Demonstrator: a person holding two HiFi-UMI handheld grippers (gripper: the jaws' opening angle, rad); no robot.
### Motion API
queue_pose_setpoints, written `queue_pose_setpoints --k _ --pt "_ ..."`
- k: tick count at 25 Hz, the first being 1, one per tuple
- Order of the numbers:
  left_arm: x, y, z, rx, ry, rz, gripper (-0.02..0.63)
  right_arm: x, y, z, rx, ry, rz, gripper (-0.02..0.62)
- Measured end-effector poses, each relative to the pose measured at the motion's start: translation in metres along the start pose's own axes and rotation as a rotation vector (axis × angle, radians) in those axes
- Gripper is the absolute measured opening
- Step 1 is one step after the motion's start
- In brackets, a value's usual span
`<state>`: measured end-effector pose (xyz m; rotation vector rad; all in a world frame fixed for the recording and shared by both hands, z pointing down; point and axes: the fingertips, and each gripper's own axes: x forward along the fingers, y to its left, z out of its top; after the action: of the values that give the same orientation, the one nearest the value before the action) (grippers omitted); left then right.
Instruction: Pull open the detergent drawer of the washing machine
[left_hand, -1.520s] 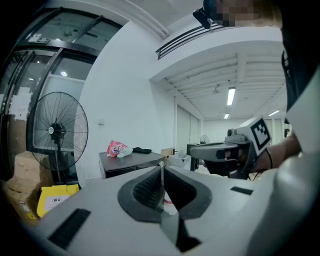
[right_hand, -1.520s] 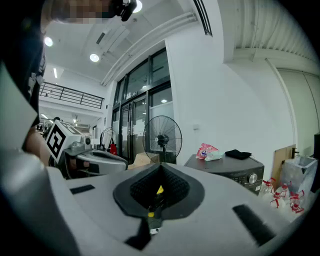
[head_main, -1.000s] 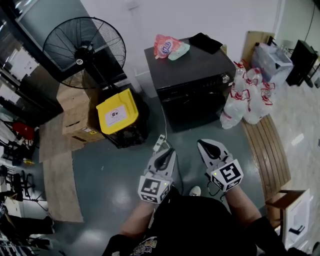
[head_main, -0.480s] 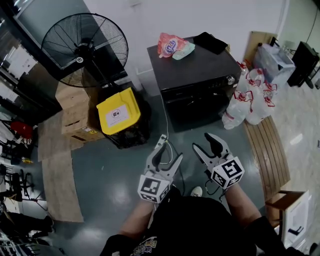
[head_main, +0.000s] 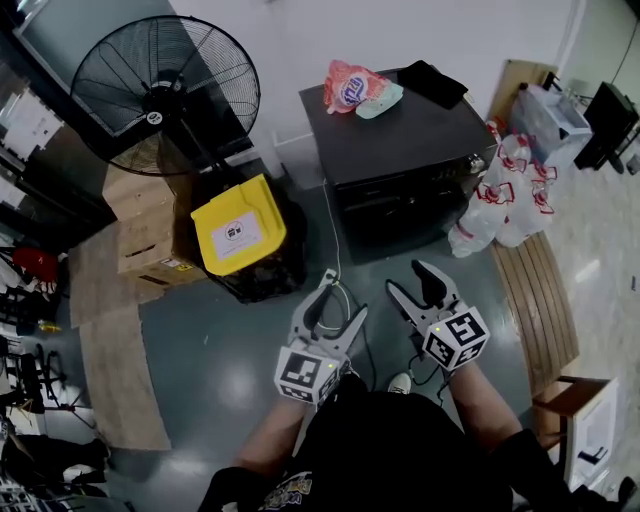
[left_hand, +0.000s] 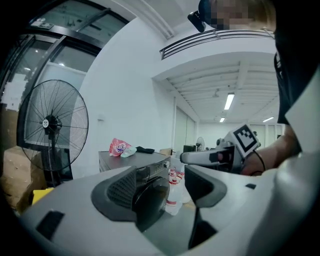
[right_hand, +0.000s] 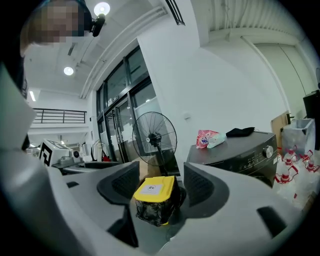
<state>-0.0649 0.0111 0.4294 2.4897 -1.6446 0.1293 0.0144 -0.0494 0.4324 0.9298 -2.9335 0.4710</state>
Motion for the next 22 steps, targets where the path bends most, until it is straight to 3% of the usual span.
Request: queue_pose_setpoints --k 10,22 --pt "0.013 0.065 0.002 -0.002 -0.002 -0.087 0.279 0.075 -0.002 -0.005 0.022 0.011 -0.066 0.296" --pt "0.021 0.122 0.007 0.010 -0.023 -0.149 0.279 0.142 -0.016 -0.008 0.170 -0.036 -0.129 0.321"
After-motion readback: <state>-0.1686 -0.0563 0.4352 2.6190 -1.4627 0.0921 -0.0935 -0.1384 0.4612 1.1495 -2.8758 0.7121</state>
